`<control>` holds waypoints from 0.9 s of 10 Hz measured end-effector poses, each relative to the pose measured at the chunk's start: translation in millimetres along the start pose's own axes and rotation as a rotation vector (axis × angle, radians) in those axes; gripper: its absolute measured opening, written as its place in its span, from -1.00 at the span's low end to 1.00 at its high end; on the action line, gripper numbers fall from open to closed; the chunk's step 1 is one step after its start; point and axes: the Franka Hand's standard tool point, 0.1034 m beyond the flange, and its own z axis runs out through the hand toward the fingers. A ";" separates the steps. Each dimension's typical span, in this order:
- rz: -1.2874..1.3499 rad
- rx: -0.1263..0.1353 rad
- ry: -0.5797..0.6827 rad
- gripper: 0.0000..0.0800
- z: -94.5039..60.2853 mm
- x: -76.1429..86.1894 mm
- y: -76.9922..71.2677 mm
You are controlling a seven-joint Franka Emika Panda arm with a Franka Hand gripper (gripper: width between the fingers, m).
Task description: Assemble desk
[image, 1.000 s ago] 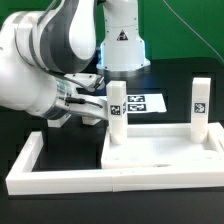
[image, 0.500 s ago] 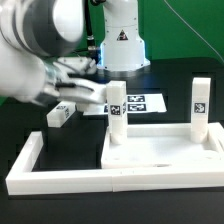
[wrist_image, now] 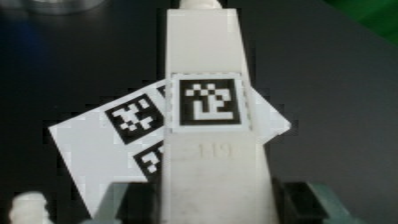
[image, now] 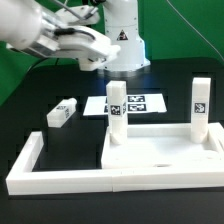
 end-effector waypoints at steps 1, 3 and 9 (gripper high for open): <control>-0.011 0.004 0.075 -0.28 -2.4 -0.3 -2.9; 0.071 -0.003 0.238 -0.28 9.0 -10.5 -41.0; 0.101 -0.004 0.664 -0.28 12.7 -28.1 -144.8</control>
Offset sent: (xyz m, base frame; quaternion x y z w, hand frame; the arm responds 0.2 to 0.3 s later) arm 0.0196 0.1000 0.0318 0.0193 0.1917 0.0979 0.9764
